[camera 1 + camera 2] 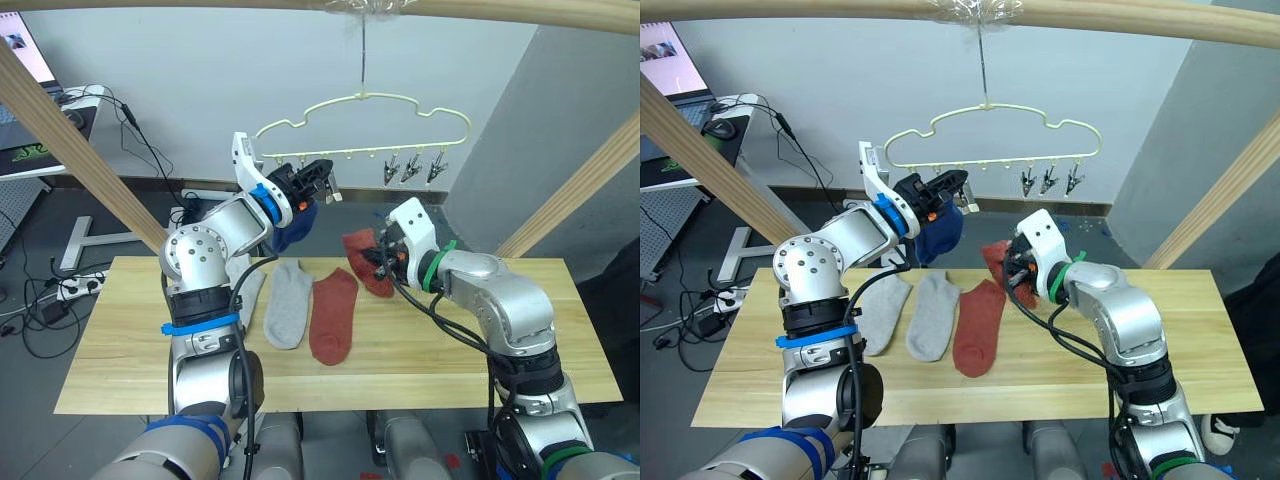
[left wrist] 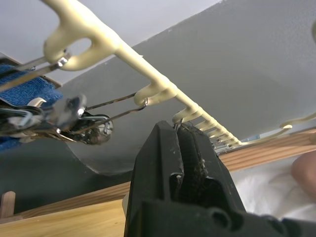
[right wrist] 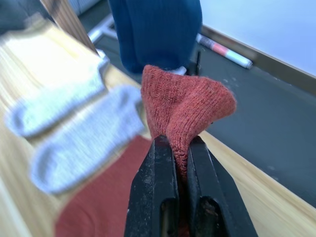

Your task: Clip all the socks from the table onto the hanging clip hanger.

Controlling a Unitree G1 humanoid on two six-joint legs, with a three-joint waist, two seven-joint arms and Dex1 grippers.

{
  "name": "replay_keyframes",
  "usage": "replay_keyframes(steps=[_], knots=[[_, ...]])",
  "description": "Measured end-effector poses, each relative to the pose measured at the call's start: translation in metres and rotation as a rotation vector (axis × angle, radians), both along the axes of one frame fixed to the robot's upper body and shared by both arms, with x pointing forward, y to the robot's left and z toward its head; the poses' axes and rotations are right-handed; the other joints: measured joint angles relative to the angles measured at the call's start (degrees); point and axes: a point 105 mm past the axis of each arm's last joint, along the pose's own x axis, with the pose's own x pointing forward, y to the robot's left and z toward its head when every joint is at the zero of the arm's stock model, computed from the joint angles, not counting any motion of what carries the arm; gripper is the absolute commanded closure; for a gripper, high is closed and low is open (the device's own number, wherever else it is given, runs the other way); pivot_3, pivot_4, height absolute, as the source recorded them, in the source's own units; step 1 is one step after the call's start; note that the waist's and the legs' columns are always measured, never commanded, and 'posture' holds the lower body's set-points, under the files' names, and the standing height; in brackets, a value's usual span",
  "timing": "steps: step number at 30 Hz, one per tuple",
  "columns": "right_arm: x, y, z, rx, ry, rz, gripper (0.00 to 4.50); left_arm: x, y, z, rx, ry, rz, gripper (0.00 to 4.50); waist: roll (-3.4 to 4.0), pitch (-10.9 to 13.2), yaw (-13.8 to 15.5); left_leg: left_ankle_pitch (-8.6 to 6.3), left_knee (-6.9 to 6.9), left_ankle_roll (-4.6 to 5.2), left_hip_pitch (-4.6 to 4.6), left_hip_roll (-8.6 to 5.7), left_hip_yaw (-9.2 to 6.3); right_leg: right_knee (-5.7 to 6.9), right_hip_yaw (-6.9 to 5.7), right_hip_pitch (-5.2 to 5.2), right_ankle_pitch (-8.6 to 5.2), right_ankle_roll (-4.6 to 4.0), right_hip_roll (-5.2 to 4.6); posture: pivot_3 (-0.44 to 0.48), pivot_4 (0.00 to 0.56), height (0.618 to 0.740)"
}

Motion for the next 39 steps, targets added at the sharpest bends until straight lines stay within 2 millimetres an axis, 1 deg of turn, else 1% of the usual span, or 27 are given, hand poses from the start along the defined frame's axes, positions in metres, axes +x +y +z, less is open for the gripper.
replay_keyframes(steps=[8,22,30,39], knots=[[0.004,0.006,0.024,0.127,-0.011,0.001,4.47,0.000,-0.001,0.000,-0.002,0.002,-0.005,4.50,0.01,0.0,0.0,0.00,-0.01,0.00,0.00,0.00,0.00,0.00,-0.01,0.00,0.00,0.00,0.00,-0.015,0.206,0.740],[0.017,0.010,0.024,0.158,0.024,-0.008,4.47,0.000,-0.001,0.000,-0.002,0.005,-0.004,4.50,0.01,0.0,0.0,0.00,-0.02,0.01,0.00,0.00,0.01,0.00,-0.01,-0.01,0.00,-0.01,0.00,0.002,0.209,0.740],[0.025,0.020,0.035,0.174,0.001,0.006,4.47,-0.001,0.000,0.001,0.002,0.002,0.002,4.50,0.01,0.0,0.0,0.00,-0.02,0.01,-0.01,0.00,0.00,0.00,-0.02,-0.01,0.00,-0.01,0.00,0.004,0.211,0.740],[0.028,0.024,0.037,0.170,-0.006,0.013,4.47,-0.001,0.000,0.001,0.004,0.001,0.007,4.50,0.01,0.0,0.0,-0.01,-0.02,0.01,-0.01,0.01,0.00,0.00,-0.02,-0.01,0.00,-0.01,0.00,0.009,0.213,0.740]])
